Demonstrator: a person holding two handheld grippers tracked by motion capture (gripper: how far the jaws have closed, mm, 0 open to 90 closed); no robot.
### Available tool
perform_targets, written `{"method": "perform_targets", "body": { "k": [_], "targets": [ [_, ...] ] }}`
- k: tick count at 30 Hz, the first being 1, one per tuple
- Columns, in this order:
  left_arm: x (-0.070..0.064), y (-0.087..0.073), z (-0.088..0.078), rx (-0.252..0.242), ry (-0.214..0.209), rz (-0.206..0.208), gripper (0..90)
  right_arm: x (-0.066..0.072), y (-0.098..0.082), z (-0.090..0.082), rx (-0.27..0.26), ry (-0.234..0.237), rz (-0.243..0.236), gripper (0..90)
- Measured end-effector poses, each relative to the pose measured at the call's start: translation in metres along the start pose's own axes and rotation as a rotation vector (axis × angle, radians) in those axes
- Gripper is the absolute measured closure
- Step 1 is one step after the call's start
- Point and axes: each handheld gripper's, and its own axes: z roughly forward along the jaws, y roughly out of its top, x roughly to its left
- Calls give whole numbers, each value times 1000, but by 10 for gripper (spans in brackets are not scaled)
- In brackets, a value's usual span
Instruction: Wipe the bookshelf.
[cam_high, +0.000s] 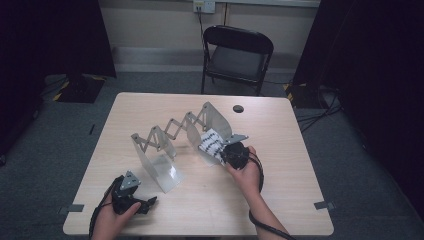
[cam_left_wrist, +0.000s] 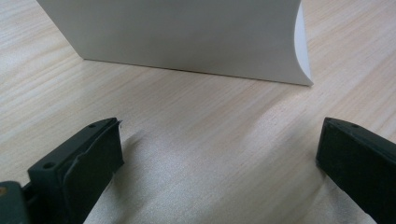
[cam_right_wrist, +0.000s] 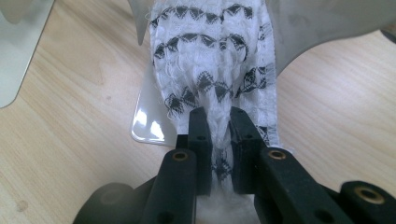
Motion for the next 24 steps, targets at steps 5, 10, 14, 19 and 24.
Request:
{"method": "perform_targets", "body": {
  "k": [5, 10, 14, 19, 24],
  "targets": [
    [0, 0, 0, 0, 0, 0, 0, 5, -6, 8, 14, 11, -2, 812],
    [0, 0, 0, 0, 0, -1, 0, 6, -13, 12, 27, 21, 8, 810],
    [0, 0, 0, 0, 0, 0, 0, 5, -17, 10, 29, 28, 14, 808],
    [0, 0, 0, 0, 0, 0, 0, 5, -27, 2, 29, 41, 11, 805],
    [0, 0, 0, -1, 0, 0, 0, 4, -38, -8, 30, 47, 6, 798]
  ]
}}
